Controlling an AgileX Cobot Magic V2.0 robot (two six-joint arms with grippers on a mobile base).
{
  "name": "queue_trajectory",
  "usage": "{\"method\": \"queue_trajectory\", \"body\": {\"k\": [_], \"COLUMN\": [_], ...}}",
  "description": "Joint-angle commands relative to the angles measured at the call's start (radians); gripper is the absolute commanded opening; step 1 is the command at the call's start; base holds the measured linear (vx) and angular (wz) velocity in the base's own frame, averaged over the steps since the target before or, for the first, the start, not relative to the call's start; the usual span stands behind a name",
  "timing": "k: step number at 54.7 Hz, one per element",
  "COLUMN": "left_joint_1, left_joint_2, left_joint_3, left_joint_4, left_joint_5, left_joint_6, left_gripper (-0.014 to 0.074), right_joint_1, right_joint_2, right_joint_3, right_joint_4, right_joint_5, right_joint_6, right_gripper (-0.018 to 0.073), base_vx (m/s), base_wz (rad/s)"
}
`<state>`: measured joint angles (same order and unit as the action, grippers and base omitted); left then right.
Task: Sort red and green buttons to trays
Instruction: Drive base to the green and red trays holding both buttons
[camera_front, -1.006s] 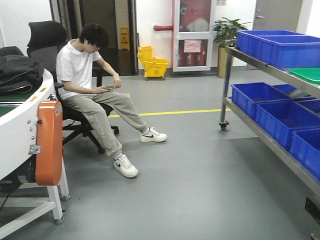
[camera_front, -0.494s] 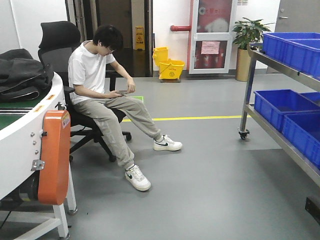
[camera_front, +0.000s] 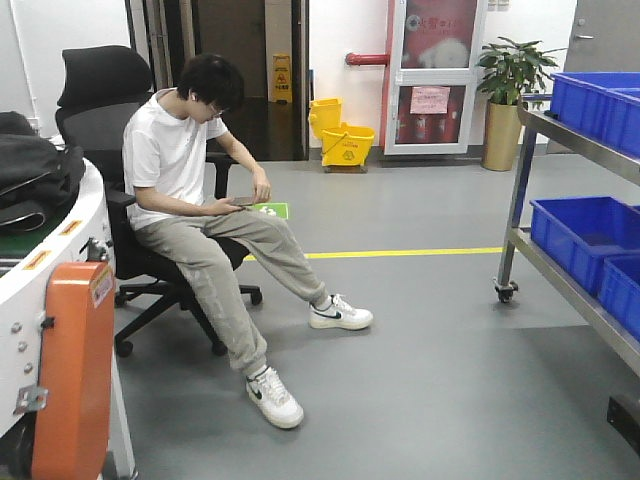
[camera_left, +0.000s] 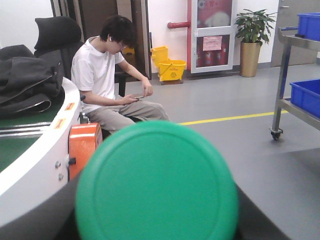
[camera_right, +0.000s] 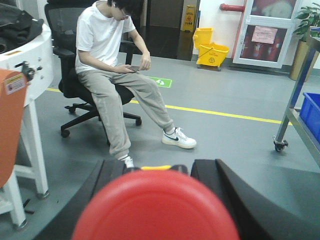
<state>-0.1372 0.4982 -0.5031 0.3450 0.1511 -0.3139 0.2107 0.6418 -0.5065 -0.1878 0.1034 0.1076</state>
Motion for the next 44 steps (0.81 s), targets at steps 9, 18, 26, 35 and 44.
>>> {"method": "queue_trajectory", "body": {"k": [9,18,26,35,44], "left_joint_1": [-0.007,-0.007,-0.007,-0.007,-0.007], "left_joint_2": [0.013,0.013,0.013,0.013,0.013], "left_joint_3": [-0.034,-0.034,-0.034,-0.034,-0.034], "left_joint_4": [-0.004,-0.004,-0.004,-0.004,-0.004], "left_joint_5": [-0.087,-0.087,-0.087,-0.087,-0.087], "left_joint_6": [-0.007,-0.007,-0.007,-0.007,-0.007], "left_gripper": [-0.0003,-0.0003,-0.0003,-0.0003,-0.0003], "right_joint_1": [-0.003,-0.003,-0.003,-0.003,-0.003], "right_joint_2": [0.004,0.006,0.006,0.006,0.006], "right_joint_3": [-0.031,-0.031,-0.031,-0.031,-0.031], "right_joint_4": [-0.003,-0.003,-0.003,-0.003,-0.003], "right_joint_5": [-0.090,-0.090,-0.090,-0.090,-0.090], "right_joint_6": [-0.008,-0.008,-0.008,-0.008,-0.008], "right_gripper": [-0.0009,-0.0009,-0.0009,-0.0009,-0.0009], "base_vx": [0.44,0.43,0.43,0.43,0.45], "base_wz": [0.00,0.00,-0.03,-0.08,-0.12]}}
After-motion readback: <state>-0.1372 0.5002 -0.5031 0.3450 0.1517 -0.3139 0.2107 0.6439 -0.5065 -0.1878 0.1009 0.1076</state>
